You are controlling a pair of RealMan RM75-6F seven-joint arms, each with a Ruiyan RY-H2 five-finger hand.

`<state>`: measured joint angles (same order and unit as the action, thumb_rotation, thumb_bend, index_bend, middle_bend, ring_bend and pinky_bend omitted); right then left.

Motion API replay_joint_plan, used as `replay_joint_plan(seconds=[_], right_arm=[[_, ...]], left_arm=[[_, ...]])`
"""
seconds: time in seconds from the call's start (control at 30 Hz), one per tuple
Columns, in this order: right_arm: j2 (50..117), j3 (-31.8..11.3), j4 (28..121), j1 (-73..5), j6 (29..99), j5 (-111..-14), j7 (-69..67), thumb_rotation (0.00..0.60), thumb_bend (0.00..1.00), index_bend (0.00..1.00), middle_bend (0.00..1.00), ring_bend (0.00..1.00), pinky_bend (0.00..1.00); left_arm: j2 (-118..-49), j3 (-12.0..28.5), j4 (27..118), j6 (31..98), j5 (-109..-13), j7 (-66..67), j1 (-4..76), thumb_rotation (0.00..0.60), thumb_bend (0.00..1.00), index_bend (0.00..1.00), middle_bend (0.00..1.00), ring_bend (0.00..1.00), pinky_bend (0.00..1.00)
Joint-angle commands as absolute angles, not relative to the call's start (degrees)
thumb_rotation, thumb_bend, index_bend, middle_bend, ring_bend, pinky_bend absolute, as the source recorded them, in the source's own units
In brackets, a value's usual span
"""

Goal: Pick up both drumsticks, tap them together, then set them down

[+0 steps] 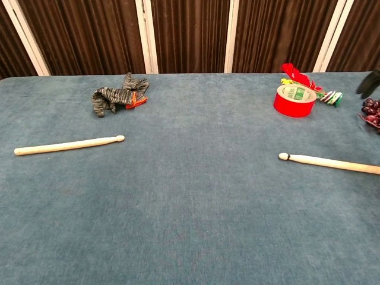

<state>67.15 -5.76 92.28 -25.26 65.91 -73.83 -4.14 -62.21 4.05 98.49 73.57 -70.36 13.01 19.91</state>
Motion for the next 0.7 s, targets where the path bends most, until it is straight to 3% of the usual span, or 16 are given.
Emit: replay_joint_plan(seconds=[0.03,0.17,0.37,0.7], right_arm=[[66.60,-3.88,94.31,-20.62,73.48,-76.44,1.14,0.600,0.11,0.31,0.21,0.21,0.10],[67.69,-1.78,93.57,-16.24,80.66,-79.29,5.18,0.600,0.11,0.23,0.12,0.19,0.10],[68.10,1.86,90.75,-11.87,84.66,-82.21,8.81,0.600,0.11,0.09,0.04,0.17,0.09],[66.55,1.73,89.73,-9.56,85.46,-82.29,5.47,0.600,0.11,0.06,0.04,0.17,0.10]], left_arm=[[-59.65,2.19,102.05,77.83,-70.15,14.36,15.87,0.600,0.48,0.28,0.17,0.00,0.03],[-58.06,0.97,104.53,81.75,-69.88,12.21,11.85,0.600,0.43,0.25,0.14,0.00,0.03],[-58.49,-0.59,102.72,85.11,-73.43,0.19,6.94,0.600,0.36,0.20,0.08,0.00,0.01],[-56.38,-1.58,104.34,86.87,-73.91,1.27,4.02,0.600,0.32,0.17,0.05,0.00,0.00]])
